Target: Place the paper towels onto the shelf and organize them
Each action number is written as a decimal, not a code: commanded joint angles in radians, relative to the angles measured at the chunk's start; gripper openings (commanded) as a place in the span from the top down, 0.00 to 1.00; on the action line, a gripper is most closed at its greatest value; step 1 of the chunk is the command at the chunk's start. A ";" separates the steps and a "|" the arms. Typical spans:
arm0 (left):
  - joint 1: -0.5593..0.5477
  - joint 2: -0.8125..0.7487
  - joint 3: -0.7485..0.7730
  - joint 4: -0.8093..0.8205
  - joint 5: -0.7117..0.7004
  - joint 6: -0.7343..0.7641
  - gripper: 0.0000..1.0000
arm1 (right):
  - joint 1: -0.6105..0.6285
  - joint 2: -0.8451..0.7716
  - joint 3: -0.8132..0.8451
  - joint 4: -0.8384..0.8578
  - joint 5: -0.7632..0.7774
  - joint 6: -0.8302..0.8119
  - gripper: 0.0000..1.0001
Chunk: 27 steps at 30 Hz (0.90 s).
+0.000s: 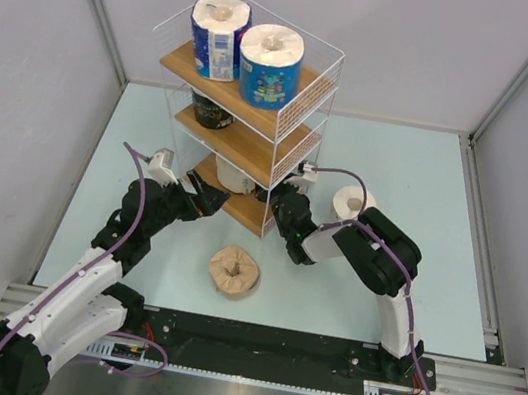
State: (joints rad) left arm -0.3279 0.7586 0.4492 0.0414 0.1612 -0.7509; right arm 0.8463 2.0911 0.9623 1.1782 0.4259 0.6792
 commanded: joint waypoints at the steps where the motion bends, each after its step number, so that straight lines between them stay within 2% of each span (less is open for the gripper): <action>1: 0.009 -0.018 0.005 0.006 0.011 0.002 0.00 | -0.004 0.012 -0.005 0.017 -0.033 0.051 0.94; 15: 0.009 -0.015 0.005 0.009 0.015 -0.004 0.00 | -0.030 -0.036 -0.002 -0.061 -0.084 0.230 0.94; 27: 0.009 -0.021 0.006 0.005 0.017 -0.002 0.00 | -0.038 -0.014 0.072 -0.135 -0.121 0.241 0.94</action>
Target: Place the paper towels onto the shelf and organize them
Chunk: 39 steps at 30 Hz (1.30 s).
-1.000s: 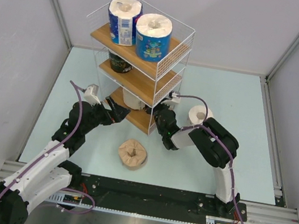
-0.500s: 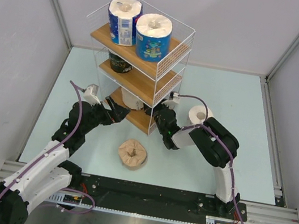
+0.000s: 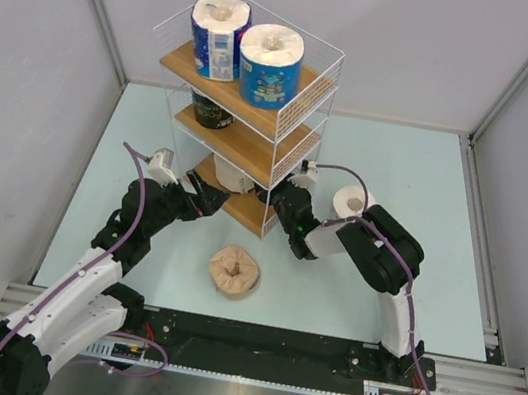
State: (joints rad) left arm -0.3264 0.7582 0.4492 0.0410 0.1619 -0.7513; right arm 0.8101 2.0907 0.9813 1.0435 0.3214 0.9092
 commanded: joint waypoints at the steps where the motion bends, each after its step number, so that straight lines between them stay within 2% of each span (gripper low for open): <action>1: 0.009 -0.022 0.006 0.007 0.016 -0.002 0.00 | -0.003 -0.011 0.057 0.000 -0.016 0.010 0.94; 25: 0.015 -0.023 0.011 -0.004 0.018 0.004 0.00 | -0.002 0.098 0.180 -0.023 -0.064 0.033 0.94; 39: 0.015 -0.023 0.011 -0.001 0.022 0.001 0.00 | -0.003 0.046 0.151 0.016 -0.088 0.034 0.94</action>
State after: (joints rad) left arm -0.3180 0.7517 0.4492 0.0364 0.1646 -0.7513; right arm 0.8093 2.1754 1.1263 0.9997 0.2401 0.9325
